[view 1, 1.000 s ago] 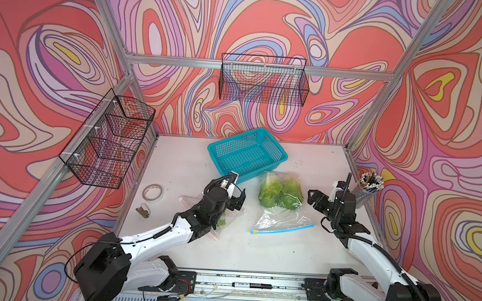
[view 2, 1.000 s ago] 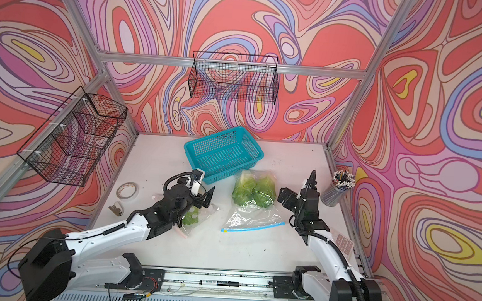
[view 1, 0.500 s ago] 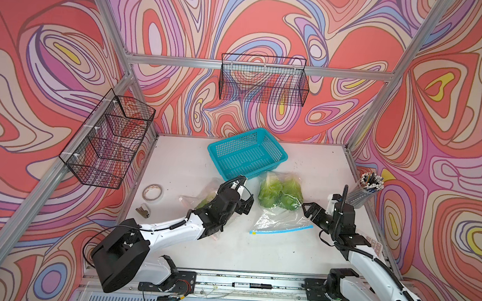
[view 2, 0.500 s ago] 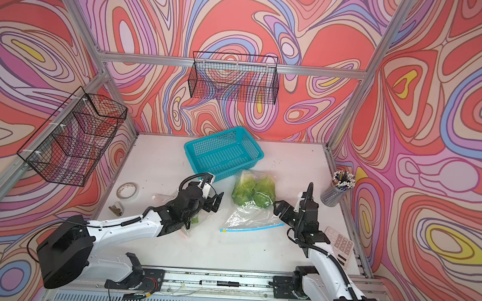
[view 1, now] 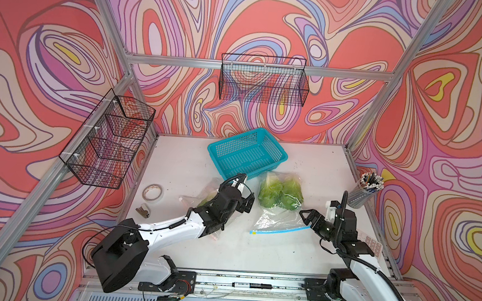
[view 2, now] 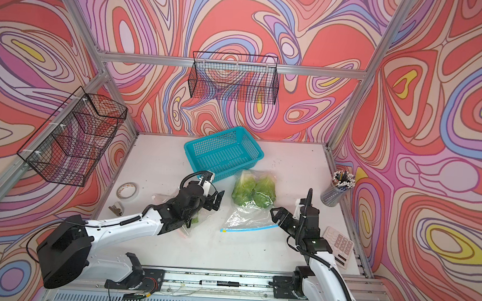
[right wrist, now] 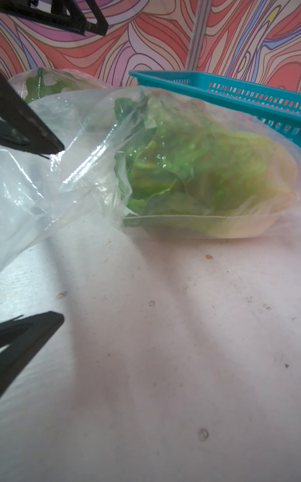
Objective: Open the zip-top bag and take out the chinese cabbages
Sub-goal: Adjust the zipper food storage bag at the center of the board.
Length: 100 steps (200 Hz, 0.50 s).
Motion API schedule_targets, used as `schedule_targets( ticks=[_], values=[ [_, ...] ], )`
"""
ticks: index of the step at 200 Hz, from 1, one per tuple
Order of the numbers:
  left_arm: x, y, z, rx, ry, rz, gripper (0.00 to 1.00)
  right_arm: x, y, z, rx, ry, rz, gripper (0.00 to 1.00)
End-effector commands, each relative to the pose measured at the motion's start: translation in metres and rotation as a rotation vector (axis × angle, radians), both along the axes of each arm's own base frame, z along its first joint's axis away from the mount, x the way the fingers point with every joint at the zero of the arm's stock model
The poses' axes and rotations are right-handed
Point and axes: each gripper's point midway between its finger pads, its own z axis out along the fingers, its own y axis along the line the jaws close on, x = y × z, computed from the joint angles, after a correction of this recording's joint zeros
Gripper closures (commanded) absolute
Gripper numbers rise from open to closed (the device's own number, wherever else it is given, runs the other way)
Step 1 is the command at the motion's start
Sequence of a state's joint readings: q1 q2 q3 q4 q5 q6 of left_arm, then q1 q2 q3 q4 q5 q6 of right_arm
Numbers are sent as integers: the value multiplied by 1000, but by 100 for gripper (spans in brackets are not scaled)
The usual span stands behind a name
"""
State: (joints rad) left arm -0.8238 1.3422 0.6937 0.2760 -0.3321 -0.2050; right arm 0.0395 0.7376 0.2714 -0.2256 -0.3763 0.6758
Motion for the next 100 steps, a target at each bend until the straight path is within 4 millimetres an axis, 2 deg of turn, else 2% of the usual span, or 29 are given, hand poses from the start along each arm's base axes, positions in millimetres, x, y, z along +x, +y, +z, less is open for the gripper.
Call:
schedule_targets(
  ticks=[1,58,100],
  values=[
    [-2,0,10,-37,7,6,0,-16,10,-12,88,65,13,2],
    [-7,6,13,-57,27,22,0,-21,21,-3,225,33,5,2],
    [-14,10,4,-70,70,31,0,-18,30,6,308,-2,20,13]
  ],
)
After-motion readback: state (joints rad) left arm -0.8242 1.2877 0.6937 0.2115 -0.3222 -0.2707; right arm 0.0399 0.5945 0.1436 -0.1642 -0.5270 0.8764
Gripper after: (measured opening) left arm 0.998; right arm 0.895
